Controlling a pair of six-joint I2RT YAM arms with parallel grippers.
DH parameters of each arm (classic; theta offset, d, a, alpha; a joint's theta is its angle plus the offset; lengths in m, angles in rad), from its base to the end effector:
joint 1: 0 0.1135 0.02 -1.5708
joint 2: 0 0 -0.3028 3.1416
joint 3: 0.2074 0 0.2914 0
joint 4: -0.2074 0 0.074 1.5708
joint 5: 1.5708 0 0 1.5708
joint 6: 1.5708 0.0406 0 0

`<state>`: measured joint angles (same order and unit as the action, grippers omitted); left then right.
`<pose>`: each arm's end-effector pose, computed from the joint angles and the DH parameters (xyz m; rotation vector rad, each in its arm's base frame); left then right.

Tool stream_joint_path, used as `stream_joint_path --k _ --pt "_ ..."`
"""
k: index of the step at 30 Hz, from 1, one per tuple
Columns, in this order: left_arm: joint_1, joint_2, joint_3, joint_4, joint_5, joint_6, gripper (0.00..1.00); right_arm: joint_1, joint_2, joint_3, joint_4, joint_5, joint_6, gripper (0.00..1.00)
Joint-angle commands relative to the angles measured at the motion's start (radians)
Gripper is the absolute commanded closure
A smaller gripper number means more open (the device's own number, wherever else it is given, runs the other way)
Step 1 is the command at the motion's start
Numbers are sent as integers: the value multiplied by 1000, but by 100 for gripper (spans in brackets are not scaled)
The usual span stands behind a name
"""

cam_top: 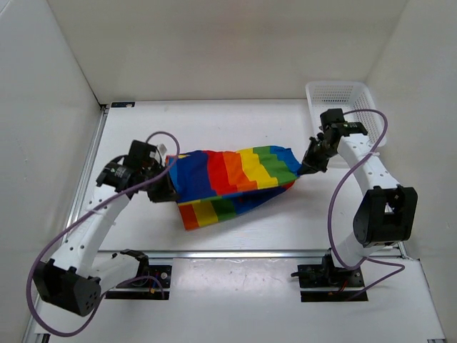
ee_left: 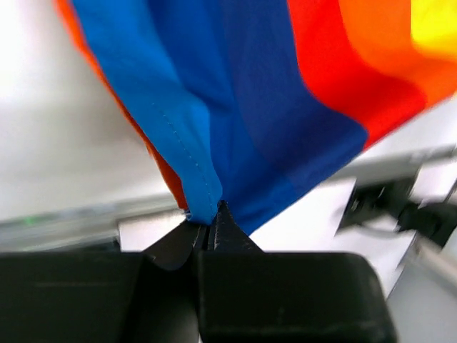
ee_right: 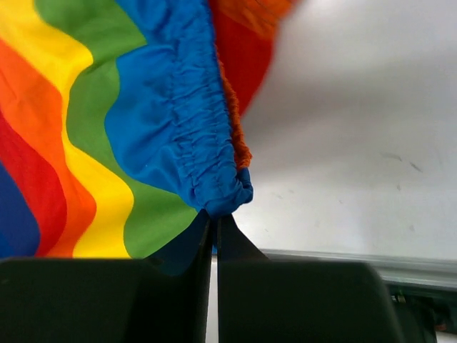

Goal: Fold and stack the shorts
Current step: Fold the shorts

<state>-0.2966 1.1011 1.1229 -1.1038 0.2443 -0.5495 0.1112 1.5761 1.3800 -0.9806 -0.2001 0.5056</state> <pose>0.2075 -0.0737 0.3496 -0.2619 2.7243 -0.5863 0.3536 0.0476 0.3145 0.4925 2.7509 0.4366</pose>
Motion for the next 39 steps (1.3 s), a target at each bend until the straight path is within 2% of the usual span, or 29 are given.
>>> stream_joint_path --k 1,4,12,13,14,15,16,17,18,20,21,23,24,25,26,28,31,32,33,35,39 --pt "-85 -73 -92 -42 26 -52 90 -11 -42 -45 -29 87 19 100" --pt "-159 -96 -172 -42 4 -102 90 -11 -42 -76 -10 102 28 100" --pt "-220 -96 -304 84 -60 -214 90 -11 -11 -107 91 102 37 100" --pt "-220 -77 -304 84 -74 -214 80 -11 -11 -107 100 102 25 99" --pt "-220 -63 -304 84 -74 -214 69 -11 -11 -117 100 88 25 93" --pt "-229 -40 -292 75 -74 -214 60 -11 -11 -118 114 74 -4 81" --pt "-240 -40 -264 74 -74 -214 49 -11 -11 -118 114 74 -13 55" --pt "-240 -40 -247 49 -95 -224 27 -11 -11 -128 126 74 -13 40" --pt "-252 -40 -227 39 -111 -224 24 -11 -25 -140 147 74 -27 29" --pt "-253 -55 -164 28 -155 -234 1 -11 -34 -150 157 83 -36 14" --pt "-253 -55 -143 18 -174 -243 0 -11 -34 -150 172 97 -36 11" --pt "-253 -55 -86 7 -201 -253 2 -11 -47 -174 198 109 -36 10" --pt "-253 -55 -75 7 -201 -253 20 -11 -71 -185 209 119 -36 10" --pt "-253 -44 -75 7 -201 -253 31 -11 -82 -217 238 137 -36 10" --pt "-253 -44 -75 7 -201 -253 38 -11 -93 -234 247 152 -26 10" --pt "-274 -35 -101 7 -178 -253 45 -11 -134 -301 273 191 -26 15" --pt "-306 -35 -208 -2 -160 -288 43 -24 -208 -381 287 244 -1 21" --pt "-318 -56 -242 -2 -149 -302 39 -34 -246 -438 302 235 8 23" --pt "-346 -66 -311 10 -120 -332 26 -51 -261 -464 312 214 8 27" --pt "-368 -84 -379 41 -83 -365 18 -61 -297 -533 356 118 8 28" --pt "-391 -109 -530 166 -20 -443 12 -73 -279 -584 444 9 -1 28"
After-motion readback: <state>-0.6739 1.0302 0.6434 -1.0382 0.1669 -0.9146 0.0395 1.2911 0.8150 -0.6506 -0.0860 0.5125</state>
